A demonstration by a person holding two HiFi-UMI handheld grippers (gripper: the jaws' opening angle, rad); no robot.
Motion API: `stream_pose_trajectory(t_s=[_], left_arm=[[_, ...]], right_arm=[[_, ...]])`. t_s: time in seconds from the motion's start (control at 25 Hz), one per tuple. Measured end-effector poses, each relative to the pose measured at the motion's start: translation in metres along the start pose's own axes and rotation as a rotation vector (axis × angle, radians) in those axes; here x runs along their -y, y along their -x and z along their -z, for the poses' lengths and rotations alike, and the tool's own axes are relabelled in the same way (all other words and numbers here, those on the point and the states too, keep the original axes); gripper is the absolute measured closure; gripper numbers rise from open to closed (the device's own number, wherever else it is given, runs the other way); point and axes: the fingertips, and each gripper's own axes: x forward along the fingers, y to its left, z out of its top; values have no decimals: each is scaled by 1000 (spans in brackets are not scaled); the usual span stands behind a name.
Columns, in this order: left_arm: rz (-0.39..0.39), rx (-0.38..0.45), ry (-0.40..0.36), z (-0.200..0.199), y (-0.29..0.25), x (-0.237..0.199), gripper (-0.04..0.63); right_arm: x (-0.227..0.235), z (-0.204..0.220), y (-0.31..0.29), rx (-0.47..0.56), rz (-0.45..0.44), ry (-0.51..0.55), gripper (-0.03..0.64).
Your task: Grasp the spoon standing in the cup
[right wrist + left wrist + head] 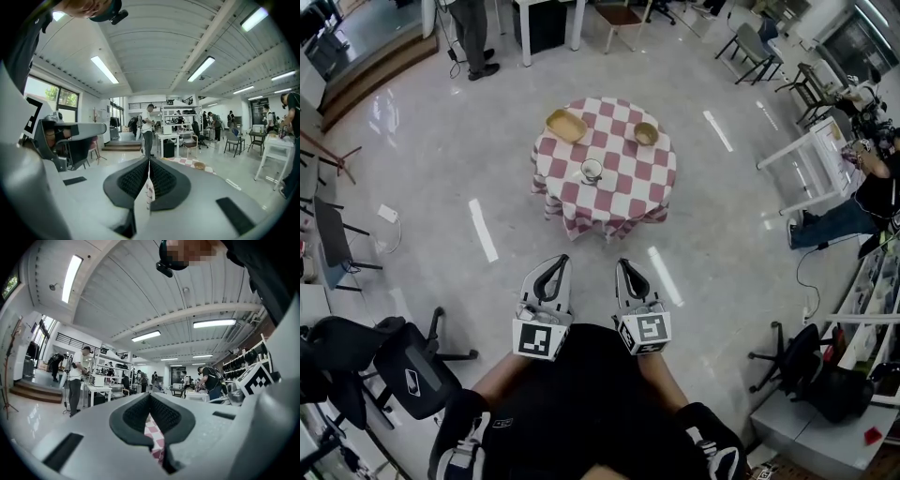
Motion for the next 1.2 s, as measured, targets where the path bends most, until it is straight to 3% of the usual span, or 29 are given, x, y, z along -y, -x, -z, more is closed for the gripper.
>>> stream_pose_trajectory(t_s=[0.24, 0.6, 0.92, 1.2], left_arm=[[19, -7, -2, -4, -42, -47, 588], [6, -42, 45, 6, -95, -75, 586], [-43, -65, 52, 1, -168, -97, 588], [-107, -91, 72, 1, -217, -112, 586]], right_arm=[[3, -10, -73, -24, -9, 61, 586], [38, 8, -150, -132, -32, 222, 586], [79, 64, -220, -402, -123, 504, 584], [102, 121, -267, -580, -288, 700, 583]])
